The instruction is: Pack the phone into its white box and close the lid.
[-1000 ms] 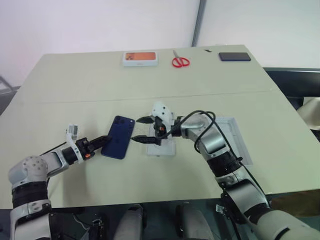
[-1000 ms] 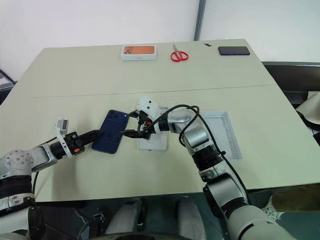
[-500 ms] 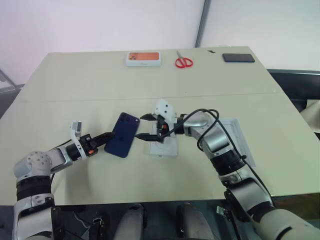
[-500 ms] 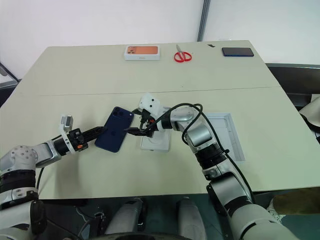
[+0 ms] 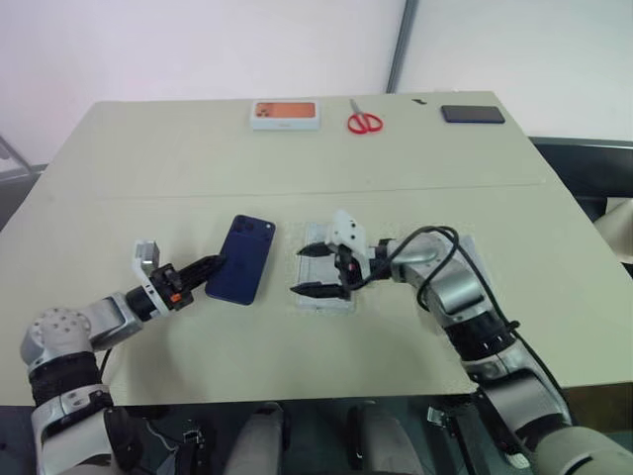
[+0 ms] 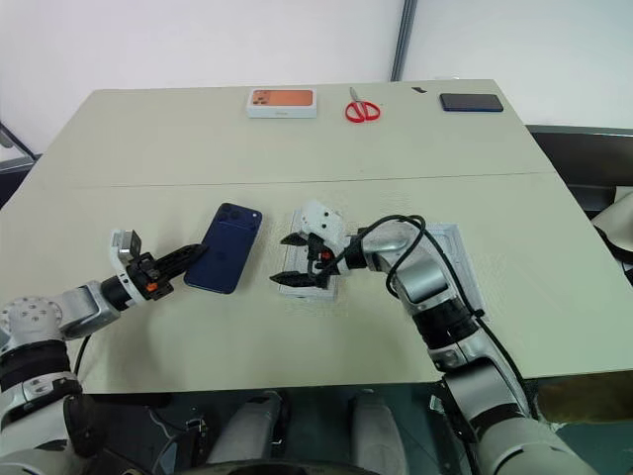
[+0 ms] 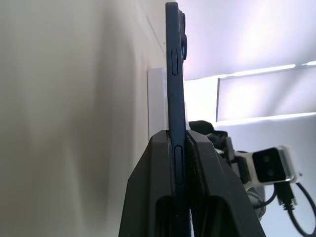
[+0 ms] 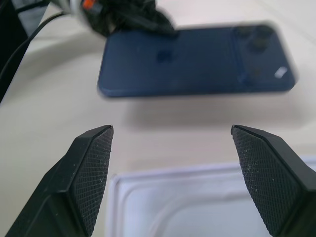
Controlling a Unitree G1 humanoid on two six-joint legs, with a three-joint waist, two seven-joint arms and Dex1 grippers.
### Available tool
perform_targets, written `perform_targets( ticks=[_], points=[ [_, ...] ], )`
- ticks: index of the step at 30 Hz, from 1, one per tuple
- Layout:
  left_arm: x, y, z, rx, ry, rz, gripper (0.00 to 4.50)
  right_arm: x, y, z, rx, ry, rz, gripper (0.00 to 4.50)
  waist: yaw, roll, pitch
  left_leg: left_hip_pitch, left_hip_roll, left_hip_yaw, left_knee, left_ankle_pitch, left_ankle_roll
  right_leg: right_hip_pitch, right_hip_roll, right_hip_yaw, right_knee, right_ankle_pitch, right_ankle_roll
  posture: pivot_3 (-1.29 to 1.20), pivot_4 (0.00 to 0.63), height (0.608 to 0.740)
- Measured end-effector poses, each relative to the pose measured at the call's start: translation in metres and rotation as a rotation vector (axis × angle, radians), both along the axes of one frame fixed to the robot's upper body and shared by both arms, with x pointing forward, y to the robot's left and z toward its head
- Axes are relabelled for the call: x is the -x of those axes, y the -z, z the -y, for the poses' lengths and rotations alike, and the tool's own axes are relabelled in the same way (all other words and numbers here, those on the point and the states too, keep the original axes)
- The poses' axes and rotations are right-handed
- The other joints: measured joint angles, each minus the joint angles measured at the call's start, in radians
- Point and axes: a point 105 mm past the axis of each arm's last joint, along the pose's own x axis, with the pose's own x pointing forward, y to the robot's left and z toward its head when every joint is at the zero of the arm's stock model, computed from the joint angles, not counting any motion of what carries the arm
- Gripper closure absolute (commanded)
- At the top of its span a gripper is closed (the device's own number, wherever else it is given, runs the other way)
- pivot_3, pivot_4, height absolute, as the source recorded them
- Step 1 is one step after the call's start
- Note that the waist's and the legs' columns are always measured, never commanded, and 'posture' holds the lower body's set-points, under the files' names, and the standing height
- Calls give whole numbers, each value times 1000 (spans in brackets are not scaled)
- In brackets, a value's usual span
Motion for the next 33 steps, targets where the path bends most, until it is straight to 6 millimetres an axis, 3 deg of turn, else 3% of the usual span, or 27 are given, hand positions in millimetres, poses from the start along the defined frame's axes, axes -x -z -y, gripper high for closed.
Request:
perform_targets(
  ticks=[8, 25, 28, 33],
  points=[
    [4, -7, 3, 38, -33, 68, 4478, 10, 22, 22, 149, -16, 4, 477, 4, -3, 2, 0, 0, 0, 1, 0, 0, 1, 0, 0, -1, 0, 0, 0, 150, 740],
    [-5, -4, 10, 63, -94, 93, 4478, 10, 33, 21, 217, -22, 45, 477, 5, -5, 3, -1, 0, 1, 1, 0, 0, 1, 0, 0, -2, 0, 0, 0, 150, 740],
    [-5, -2, 11, 56, -92, 89, 4500, 8, 34, 20, 222, -14, 60, 1799, 5, -5, 3, -1, 0, 1, 2, 0, 0, 1, 0, 0, -2, 0, 0, 0, 150, 740],
    [-5, 1, 13, 47, -87, 74, 4500, 6, 34, 20, 228, -12, 81, 1799, 5, -5, 3, -1, 0, 1, 2, 0, 0, 1, 0, 0, -2, 0, 0, 0, 150, 740]
  ],
)
